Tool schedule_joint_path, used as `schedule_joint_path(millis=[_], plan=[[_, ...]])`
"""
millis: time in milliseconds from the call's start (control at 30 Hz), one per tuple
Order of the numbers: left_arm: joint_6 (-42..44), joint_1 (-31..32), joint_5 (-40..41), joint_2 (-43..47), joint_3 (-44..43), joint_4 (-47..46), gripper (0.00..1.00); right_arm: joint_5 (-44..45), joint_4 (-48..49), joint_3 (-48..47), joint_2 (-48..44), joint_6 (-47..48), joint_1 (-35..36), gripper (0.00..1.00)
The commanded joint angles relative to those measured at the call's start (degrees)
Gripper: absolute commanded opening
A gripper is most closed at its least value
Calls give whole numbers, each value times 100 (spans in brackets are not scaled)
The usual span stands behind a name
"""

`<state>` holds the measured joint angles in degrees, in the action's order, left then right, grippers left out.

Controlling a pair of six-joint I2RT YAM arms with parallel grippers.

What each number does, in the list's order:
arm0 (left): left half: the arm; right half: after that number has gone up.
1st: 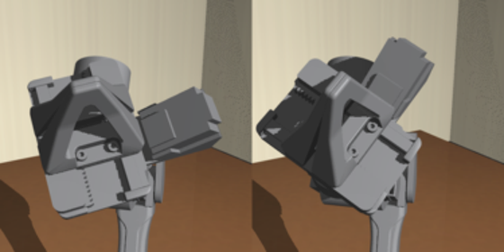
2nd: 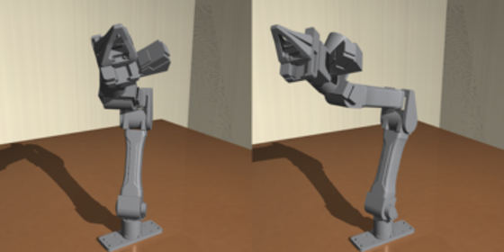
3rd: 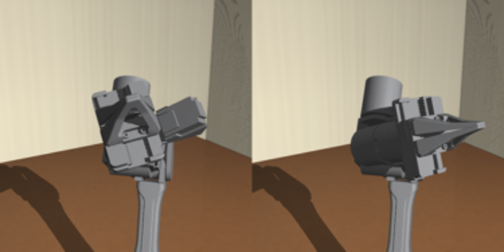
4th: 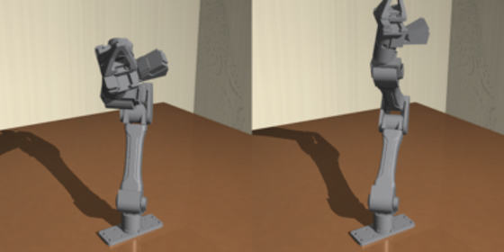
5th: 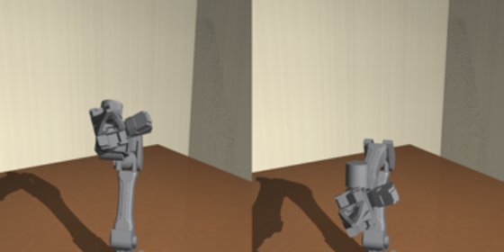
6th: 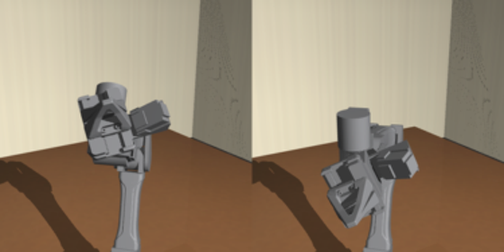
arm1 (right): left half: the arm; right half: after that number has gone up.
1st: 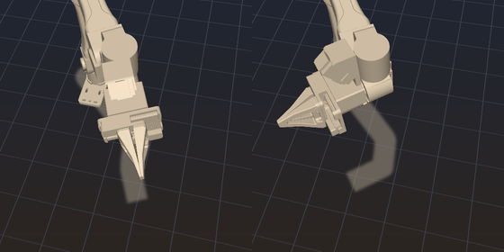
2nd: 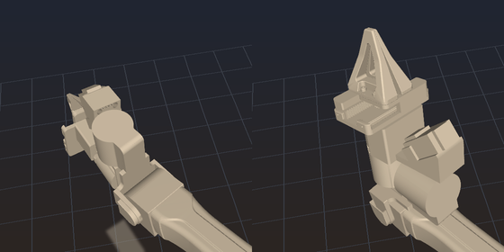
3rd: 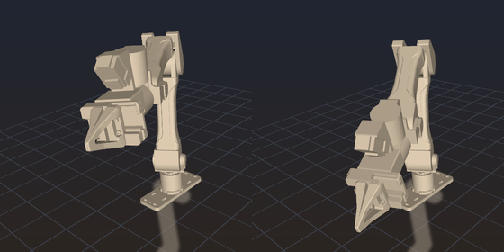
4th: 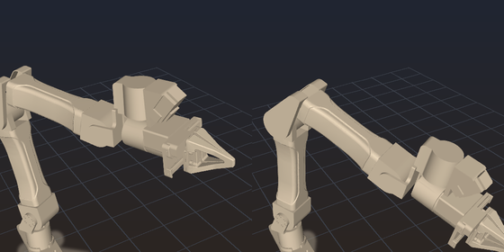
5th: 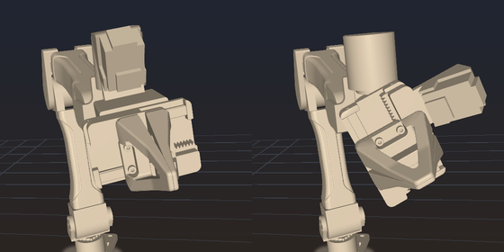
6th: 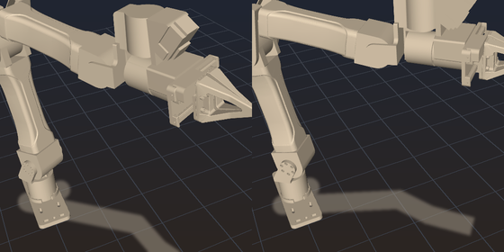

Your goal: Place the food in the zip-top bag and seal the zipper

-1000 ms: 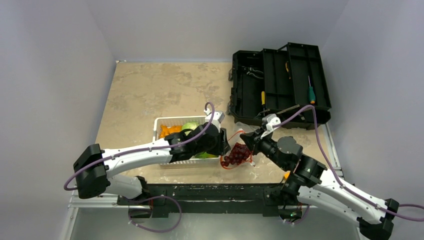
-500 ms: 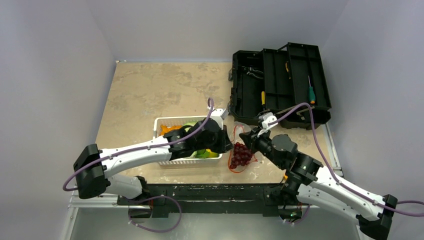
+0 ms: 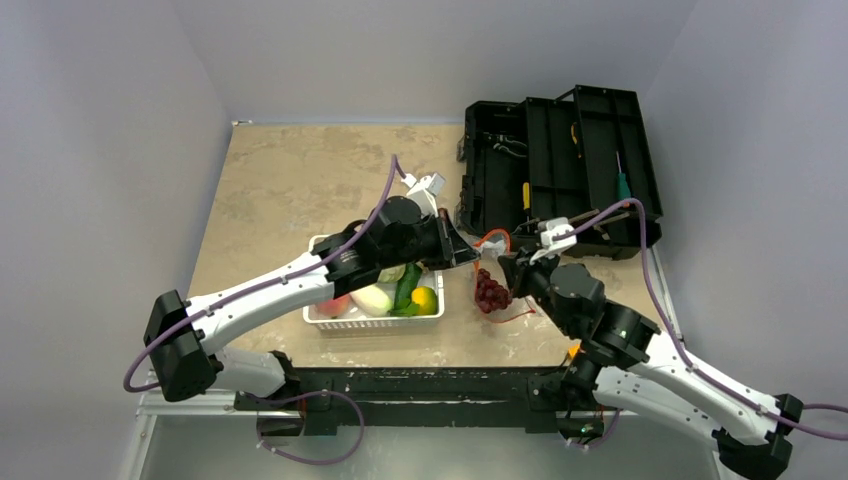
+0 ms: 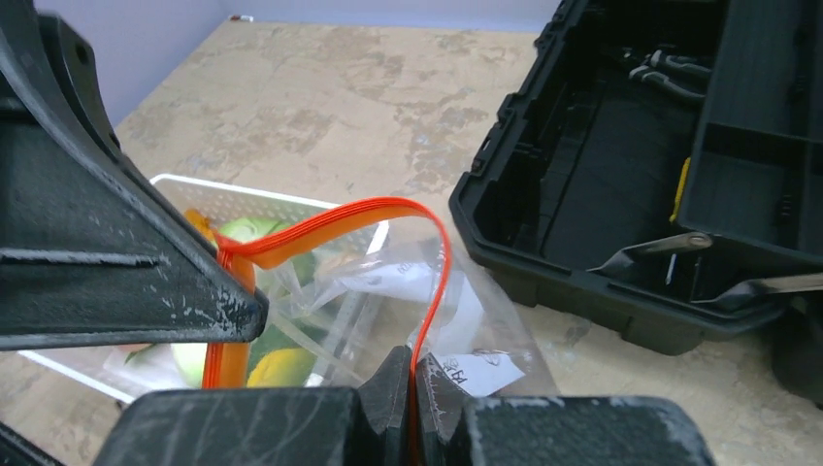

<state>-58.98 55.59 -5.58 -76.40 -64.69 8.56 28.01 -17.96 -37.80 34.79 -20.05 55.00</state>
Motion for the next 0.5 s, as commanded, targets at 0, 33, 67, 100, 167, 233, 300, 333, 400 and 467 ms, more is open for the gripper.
schedule_joint_path(millis=[0,33,67,100,167,233,300,333,400,467], plan=[[315,-48,191,107,-273,550,0,448,-160,-470,-372,-3,9,0],[392,-80,270,119,-291,714,0,465,-206,-549,-424,30,10,0],[452,-121,287,120,-283,838,0,468,-257,-624,-463,64,10,0],[501,-171,254,107,-282,914,0,469,-311,-701,-485,74,10,0],[553,-240,210,87,-268,997,0,502,-424,-823,-498,82,11,0],[623,-253,245,97,-240,1019,0,512,-427,-835,-475,89,15,0],[714,-259,242,115,-246,1015,0,449,-356,-769,-424,81,11,0],[753,-257,223,124,-240,1005,5,406,-293,-701,-385,71,6,0],[786,-251,145,116,-191,993,25,321,-189,-580,-252,26,11,0],[759,-152,80,116,-41,930,42,279,-134,-491,-141,-2,10,0]])
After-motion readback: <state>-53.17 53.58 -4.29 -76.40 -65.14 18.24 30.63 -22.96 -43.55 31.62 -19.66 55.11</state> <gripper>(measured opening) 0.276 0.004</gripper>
